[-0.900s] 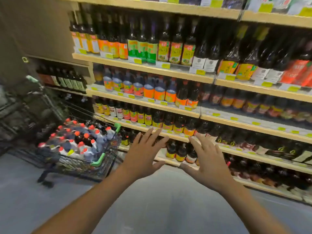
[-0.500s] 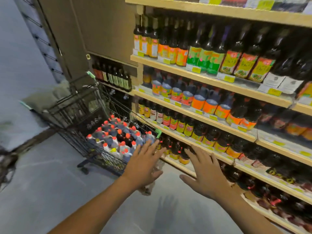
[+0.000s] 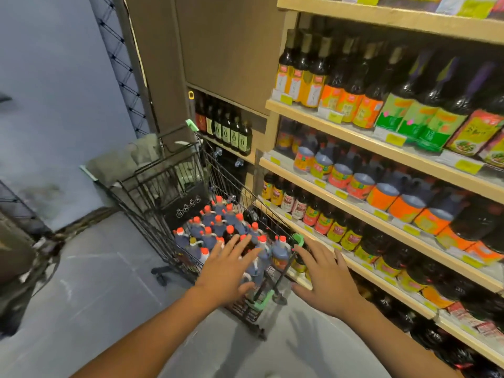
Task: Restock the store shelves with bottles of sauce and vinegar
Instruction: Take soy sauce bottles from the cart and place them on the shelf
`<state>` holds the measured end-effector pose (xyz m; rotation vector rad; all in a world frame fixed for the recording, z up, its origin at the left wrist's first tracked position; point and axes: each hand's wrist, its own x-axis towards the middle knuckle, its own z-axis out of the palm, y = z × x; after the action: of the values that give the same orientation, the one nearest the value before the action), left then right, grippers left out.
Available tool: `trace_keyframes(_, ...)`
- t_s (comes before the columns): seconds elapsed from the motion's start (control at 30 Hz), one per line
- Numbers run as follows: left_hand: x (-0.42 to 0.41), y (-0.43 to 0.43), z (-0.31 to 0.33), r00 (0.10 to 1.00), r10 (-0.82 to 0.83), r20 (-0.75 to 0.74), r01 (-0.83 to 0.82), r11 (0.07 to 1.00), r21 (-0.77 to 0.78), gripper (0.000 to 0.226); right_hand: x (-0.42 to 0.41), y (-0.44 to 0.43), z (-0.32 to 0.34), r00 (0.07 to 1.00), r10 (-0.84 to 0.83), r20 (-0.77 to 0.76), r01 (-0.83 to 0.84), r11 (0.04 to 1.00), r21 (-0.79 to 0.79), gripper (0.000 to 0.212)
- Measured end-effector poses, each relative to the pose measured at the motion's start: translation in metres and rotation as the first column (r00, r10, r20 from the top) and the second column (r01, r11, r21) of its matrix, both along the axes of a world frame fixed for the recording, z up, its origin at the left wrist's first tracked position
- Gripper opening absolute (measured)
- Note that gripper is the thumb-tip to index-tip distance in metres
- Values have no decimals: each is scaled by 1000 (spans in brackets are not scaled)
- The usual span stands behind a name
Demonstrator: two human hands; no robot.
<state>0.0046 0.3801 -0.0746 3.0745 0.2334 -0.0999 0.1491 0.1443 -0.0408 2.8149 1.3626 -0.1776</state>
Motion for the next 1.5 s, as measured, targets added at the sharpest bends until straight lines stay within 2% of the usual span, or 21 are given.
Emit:
trace_keyframes(0.17,39,43,-17,1000,26,-6,-26,1000,-12,82,52,49,-25,998,43,-46,-42,999,14,90)
trace_keyframes(0.47,120,118,-49,978,106,-182,-111,994,-19,86,147,141,-57,978,137,-160,-132,990,39,95)
trace_keyframes(0.67,147,153,-71,962,153,-227,-168,985,-49,88,183,191,-67,944,118,-307,-123,992,4,95)
trace_keyframes(0.7,152,159,-73,959,153,-238,-170,984,-54,88,185,198,-68,946,117,-304,-120,993,10,94)
trace_keyframes(0.8,167,183,-82,950,152,-273,-180,980,-84,87,195,217,-79,960,172,-221,-139,978,157,86)
trace_keyframes(0.83,172,192,-86,947,147,-285,-180,979,-93,87,200,225,-85,959,178,-219,-151,979,134,85)
trace_keyframes(0.93,187,222,-98,940,126,-318,-176,976,-132,87,213,247,-109,950,72,-303,-89,995,-43,85)
trace_keyframes(1.1,213,281,-115,929,71,-364,-155,966,-207,85,225,297,-136,925,-62,-375,35,996,-77,79)
trace_keyframes(1.2,224,318,-128,922,41,-385,-152,953,-262,84,231,328,-149,893,-163,-419,114,984,-139,63)
trace_keyframes(1.37,234,376,-159,920,7,-392,-160,920,-358,87,234,384,-177,843,-249,-477,202,968,-149,37)
trace_keyframes(1.5,234,411,-191,911,-25,-411,-164,894,-418,89,241,423,-202,789,-352,-503,312,936,-164,36)
